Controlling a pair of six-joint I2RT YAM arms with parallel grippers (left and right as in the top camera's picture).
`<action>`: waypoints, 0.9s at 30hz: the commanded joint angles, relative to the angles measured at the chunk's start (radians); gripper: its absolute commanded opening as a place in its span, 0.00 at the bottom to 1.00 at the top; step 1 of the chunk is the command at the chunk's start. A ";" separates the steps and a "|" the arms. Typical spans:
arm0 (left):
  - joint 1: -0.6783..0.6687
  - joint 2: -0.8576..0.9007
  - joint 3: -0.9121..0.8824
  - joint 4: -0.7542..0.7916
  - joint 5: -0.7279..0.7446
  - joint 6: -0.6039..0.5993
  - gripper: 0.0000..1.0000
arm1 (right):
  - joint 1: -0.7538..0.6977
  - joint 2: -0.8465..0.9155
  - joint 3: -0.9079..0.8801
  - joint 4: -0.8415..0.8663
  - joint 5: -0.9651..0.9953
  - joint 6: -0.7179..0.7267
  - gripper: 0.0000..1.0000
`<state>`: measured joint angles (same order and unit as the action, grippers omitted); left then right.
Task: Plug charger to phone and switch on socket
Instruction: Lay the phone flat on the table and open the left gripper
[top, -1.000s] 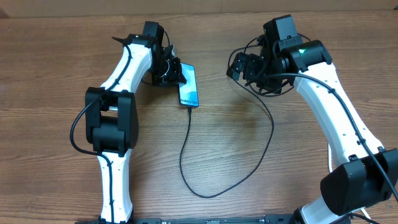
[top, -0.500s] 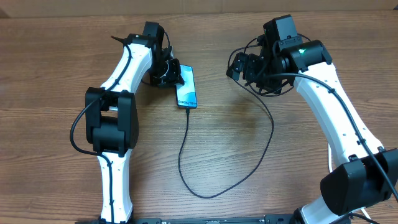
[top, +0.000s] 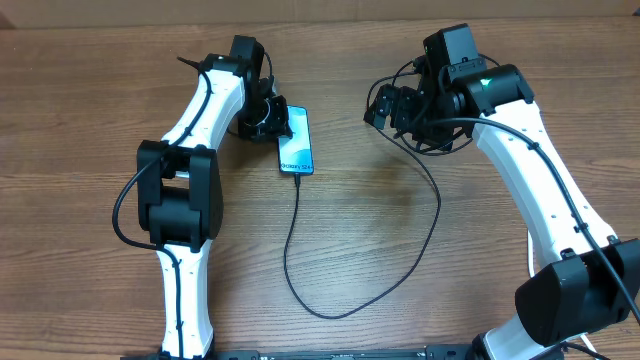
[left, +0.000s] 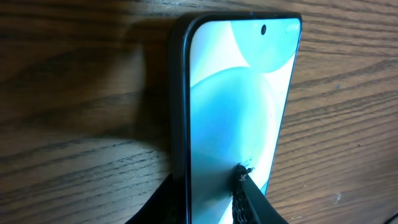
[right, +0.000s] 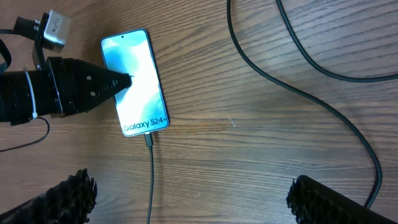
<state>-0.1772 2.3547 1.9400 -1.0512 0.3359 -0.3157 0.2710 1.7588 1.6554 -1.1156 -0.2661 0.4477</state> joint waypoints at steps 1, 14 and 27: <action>-0.006 -0.003 0.012 -0.011 -0.085 0.002 0.20 | 0.003 -0.031 -0.007 0.003 -0.008 -0.006 1.00; -0.006 -0.004 0.012 -0.038 -0.176 0.005 0.22 | 0.003 -0.031 -0.007 0.007 -0.008 -0.006 1.00; -0.006 -0.003 0.012 -0.043 -0.190 0.005 0.24 | 0.003 -0.031 -0.007 0.007 -0.008 -0.006 1.00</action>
<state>-0.1776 2.3516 1.9514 -1.0863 0.2413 -0.3153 0.2707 1.7588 1.6554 -1.1152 -0.2661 0.4477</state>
